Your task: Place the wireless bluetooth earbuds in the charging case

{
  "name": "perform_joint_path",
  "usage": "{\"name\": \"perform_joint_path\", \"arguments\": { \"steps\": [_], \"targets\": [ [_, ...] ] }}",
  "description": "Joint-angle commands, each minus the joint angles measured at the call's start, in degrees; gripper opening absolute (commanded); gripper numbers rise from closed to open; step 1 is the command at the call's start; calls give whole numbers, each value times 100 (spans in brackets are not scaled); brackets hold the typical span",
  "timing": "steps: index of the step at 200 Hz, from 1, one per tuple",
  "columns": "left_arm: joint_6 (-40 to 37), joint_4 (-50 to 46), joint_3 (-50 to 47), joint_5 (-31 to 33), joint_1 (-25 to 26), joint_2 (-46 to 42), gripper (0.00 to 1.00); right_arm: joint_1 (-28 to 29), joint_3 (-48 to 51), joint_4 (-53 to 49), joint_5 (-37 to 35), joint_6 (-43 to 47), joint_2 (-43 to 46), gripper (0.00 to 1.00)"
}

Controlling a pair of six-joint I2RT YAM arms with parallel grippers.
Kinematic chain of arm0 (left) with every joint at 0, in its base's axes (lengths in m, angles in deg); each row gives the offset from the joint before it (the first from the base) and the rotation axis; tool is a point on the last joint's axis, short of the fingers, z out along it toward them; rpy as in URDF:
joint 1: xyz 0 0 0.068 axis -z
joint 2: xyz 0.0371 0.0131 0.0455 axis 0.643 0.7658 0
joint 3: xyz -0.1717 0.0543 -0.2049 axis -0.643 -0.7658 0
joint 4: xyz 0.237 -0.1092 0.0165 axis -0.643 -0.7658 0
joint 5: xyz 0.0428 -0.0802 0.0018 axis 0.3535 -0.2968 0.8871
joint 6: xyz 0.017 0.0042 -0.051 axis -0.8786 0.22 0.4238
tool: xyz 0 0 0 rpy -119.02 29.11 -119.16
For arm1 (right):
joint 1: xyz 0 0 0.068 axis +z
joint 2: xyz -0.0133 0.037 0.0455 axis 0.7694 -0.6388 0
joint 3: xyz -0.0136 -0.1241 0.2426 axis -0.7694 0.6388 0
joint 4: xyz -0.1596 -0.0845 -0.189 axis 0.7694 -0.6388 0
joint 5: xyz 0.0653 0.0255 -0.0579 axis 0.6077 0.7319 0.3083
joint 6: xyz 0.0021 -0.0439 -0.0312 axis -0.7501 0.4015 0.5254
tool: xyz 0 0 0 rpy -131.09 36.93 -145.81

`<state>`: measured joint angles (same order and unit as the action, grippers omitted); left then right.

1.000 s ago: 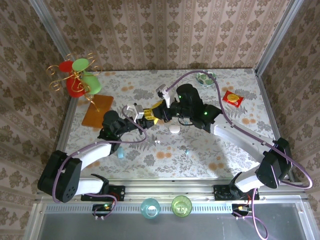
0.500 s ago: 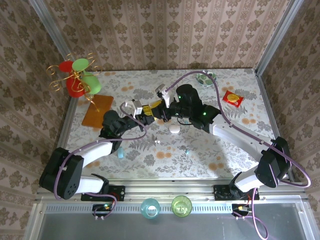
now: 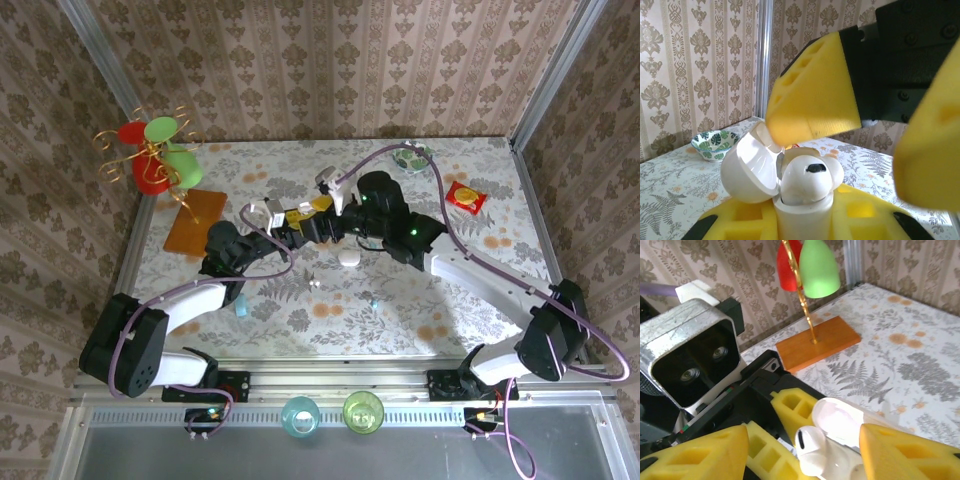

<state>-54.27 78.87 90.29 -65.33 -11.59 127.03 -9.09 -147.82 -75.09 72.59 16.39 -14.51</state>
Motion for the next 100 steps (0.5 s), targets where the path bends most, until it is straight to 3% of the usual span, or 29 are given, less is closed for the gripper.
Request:
{"name": "perform_joint_path", "arguments": {
  "steps": [1,28,100],
  "targets": [
    [-162,292,78,-61,19,-90,0,-24,8,-101,-384,-141,279,66],
    [-162,303,87,-73,23,-88,0,-29,-120,-322,-508,-155,191,71],
    [-193,249,50,-74,14,-238,0,-129,-240,-613,-702,-233,-177,71]
  ]
}}
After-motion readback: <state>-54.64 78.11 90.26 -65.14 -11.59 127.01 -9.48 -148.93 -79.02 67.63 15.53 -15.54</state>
